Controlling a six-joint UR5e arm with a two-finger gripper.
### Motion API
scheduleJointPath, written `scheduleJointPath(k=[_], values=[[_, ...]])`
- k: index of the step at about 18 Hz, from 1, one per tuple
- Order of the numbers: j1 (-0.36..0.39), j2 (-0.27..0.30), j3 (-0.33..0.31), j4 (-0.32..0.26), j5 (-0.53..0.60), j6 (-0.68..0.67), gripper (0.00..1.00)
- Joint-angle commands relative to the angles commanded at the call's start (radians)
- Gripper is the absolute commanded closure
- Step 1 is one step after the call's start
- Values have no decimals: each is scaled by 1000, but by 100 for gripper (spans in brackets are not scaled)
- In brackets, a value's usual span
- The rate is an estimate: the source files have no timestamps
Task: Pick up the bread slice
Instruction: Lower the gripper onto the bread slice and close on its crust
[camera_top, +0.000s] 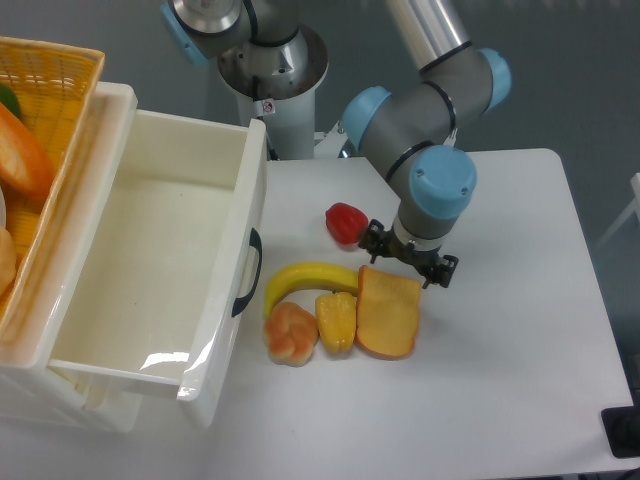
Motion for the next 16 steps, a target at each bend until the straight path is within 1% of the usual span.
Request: scheduleJointPath(k=[4, 7, 10, 12, 13, 16], values=[[-17, -31, -2, 2, 2, -32, 1], [-18, -40, -9, 2, 2, -35, 5], [-17, -41, -8, 2, 2, -34, 13], [-11, -42, -5, 2, 0, -28, 28], [-9, -40, -3, 2, 0, -26, 33], [-11, -43, 0, 2, 0, -32, 46]])
